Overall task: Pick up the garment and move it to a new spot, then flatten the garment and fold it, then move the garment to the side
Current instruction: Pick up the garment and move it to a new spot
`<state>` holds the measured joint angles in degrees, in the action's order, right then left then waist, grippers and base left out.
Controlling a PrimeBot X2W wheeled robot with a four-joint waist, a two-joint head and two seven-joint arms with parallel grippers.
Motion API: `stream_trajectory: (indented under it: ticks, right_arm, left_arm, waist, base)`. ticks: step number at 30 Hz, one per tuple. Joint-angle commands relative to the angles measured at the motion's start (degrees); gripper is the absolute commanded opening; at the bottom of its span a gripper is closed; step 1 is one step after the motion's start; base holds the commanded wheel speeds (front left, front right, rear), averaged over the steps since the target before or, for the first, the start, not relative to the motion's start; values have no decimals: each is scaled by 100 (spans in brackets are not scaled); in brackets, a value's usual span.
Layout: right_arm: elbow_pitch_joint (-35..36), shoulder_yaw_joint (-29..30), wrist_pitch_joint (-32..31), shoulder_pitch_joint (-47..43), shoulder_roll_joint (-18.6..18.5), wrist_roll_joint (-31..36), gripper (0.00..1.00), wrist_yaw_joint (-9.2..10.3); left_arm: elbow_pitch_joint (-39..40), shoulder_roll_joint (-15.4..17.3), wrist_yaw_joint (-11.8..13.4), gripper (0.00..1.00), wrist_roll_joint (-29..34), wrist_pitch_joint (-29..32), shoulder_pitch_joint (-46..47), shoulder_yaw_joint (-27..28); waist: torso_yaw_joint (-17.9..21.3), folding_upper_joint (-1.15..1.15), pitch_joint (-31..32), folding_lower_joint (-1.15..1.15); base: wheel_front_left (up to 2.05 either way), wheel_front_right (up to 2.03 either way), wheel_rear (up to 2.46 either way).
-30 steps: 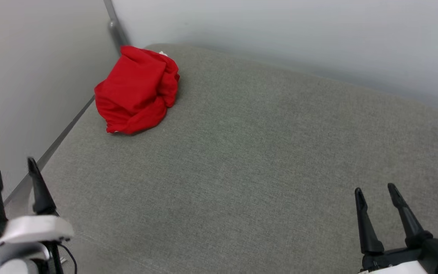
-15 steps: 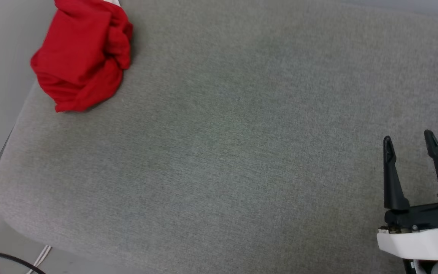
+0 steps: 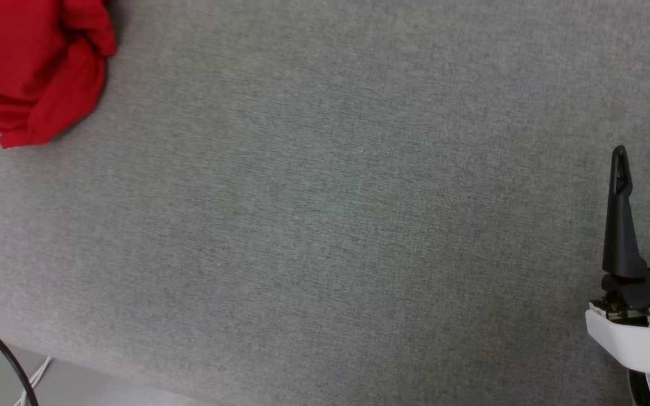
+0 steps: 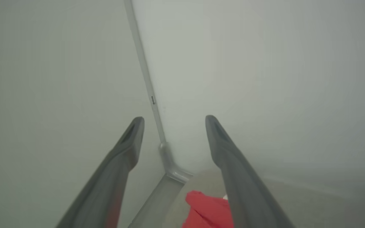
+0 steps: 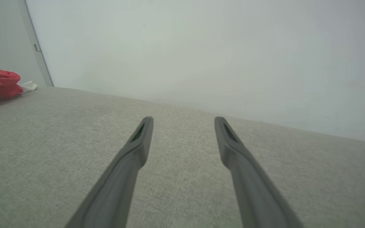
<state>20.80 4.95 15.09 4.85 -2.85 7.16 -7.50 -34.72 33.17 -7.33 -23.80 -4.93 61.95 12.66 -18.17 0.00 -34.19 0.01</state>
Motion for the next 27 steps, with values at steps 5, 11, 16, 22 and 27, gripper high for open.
stream_trajectory:
  ticks: [5, 11, 16, 22, 27]
  right_arm:
    - [230, -66, 12, 170, -5, 75, 100, 2]
    - [458, -90, 13, 236, -5, 201, 100, 2]
    - [595, -144, 12, 295, -5, 309, 100, 2]
    - [731, -242, 12, 377, -5, 390, 100, 2]
    - [695, -282, 12, 423, -5, 390, 100, 2]
  left_arm:
    - [-358, 402, -5, 100, -1040, 1433, 336, -1093]
    - [-432, 802, -6, 100, -2277, 3068, 525, -1899]
    - [-625, 904, -6, 100, -2894, 4019, 486, -2403]
    - [-823, 851, -7, 100, -3341, 4608, 289, -2850]
    - [-1089, 732, -7, 100, -3515, 4731, 116, -3120]
  waist:
    - [155, 0, -308, -1]
    - [232, 0, -561, -1]
    - [288, 0, -781, -1]
    - [375, 0, -960, -1]
    - [456, 0, -971, -1]
  base:
    - [0, 0, 0]
    - [0, 0, 0]
    - [0, 0, 0]
    - [0, 0, 0]
    - [0, 0, 0]
